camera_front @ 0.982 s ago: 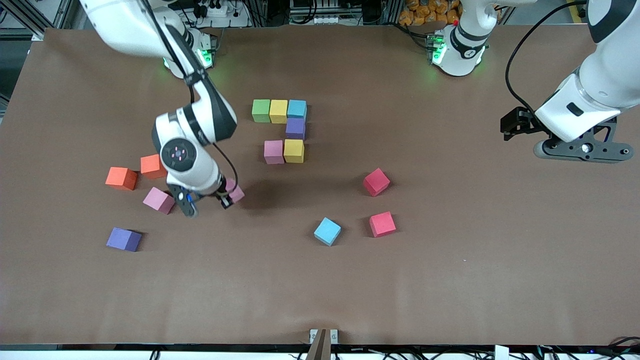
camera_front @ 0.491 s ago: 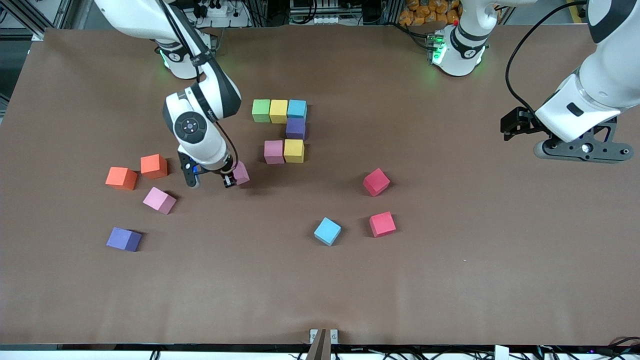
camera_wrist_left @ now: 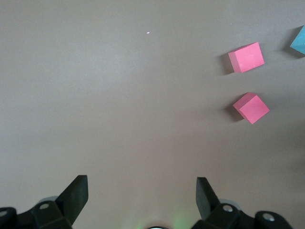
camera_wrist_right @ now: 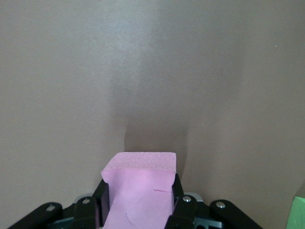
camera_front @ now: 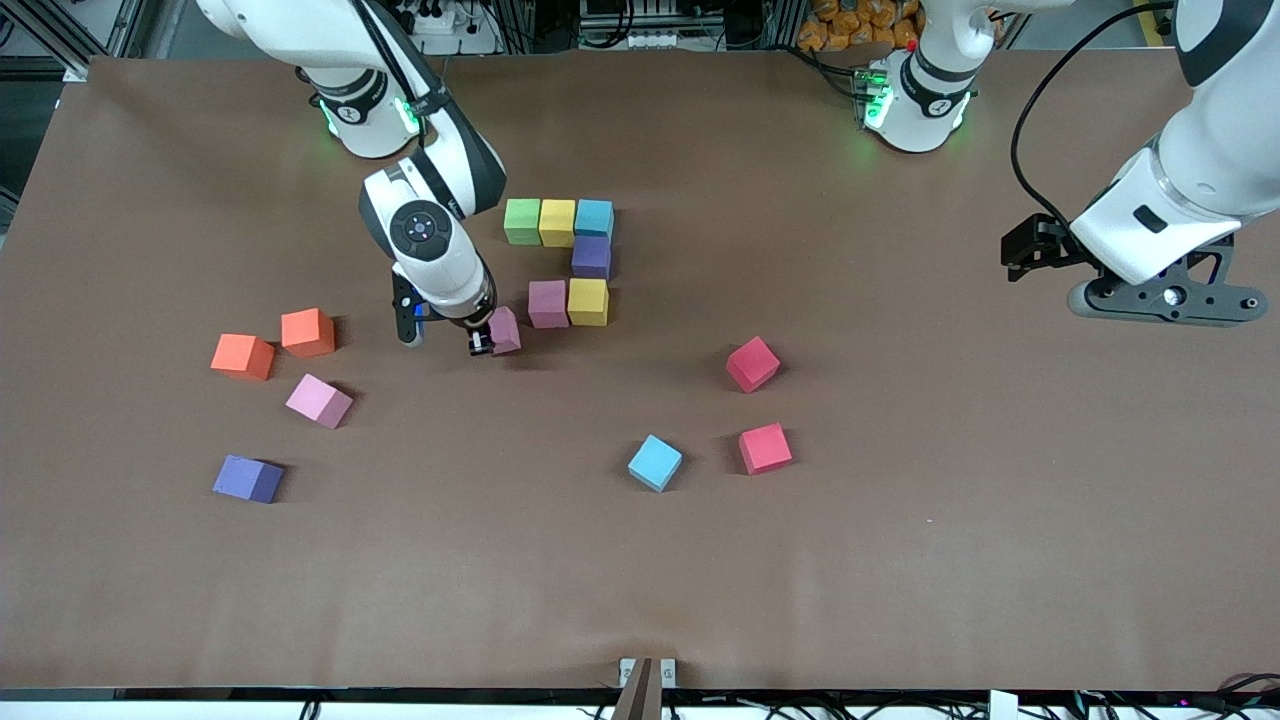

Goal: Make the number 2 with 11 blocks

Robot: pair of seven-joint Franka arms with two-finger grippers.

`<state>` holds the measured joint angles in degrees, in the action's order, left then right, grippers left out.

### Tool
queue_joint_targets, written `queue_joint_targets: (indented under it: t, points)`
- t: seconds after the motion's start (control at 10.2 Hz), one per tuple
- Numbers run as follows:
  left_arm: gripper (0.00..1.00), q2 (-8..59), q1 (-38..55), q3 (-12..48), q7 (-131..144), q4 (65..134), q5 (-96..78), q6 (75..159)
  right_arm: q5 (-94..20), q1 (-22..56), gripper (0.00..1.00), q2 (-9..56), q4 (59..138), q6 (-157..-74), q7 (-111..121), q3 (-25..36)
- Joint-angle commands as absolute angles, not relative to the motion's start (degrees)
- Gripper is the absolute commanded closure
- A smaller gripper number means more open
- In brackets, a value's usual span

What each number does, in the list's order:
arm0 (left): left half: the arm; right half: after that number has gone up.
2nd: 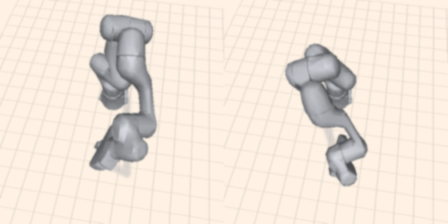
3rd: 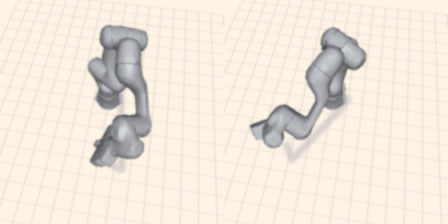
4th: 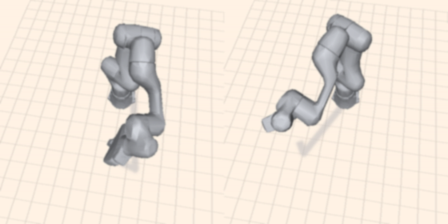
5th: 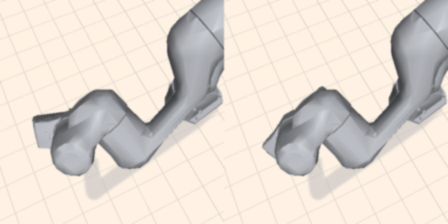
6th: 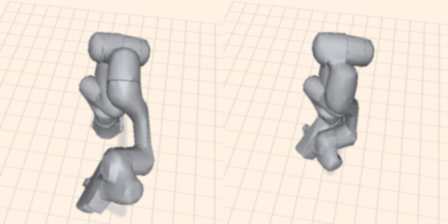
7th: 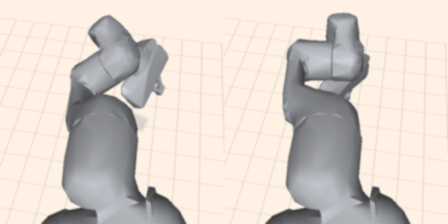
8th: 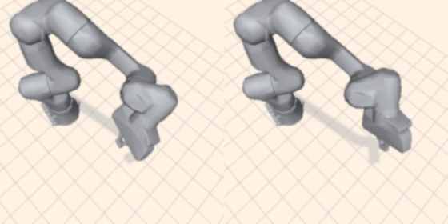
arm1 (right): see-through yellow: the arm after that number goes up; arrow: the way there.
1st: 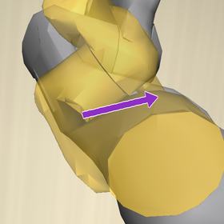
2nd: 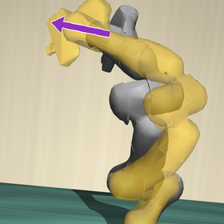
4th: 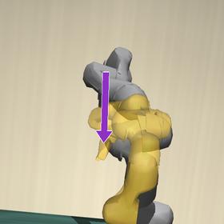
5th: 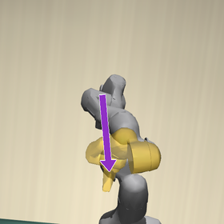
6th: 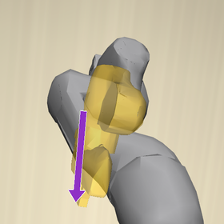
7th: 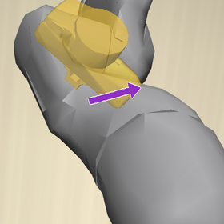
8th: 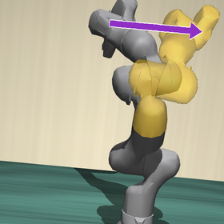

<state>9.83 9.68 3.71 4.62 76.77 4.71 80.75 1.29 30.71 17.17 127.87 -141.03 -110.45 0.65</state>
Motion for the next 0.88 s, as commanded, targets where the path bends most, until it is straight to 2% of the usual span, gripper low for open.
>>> queue_joint_targets:
  t: [0.0,0.79]
  points:
    - [0.00,9.1,9.8,3.9,4.6,77.1,5.0,80.1,1.3,31.0,1.00,13.7,131.7,-142.0,-113.1,0.7]
    - [0.00,9.0,9.4,4.9,4.9,77.2,5.0,80.1,1.3,33.8,1.00,12.7,134.9,-144.7,-120.1,-0.4]
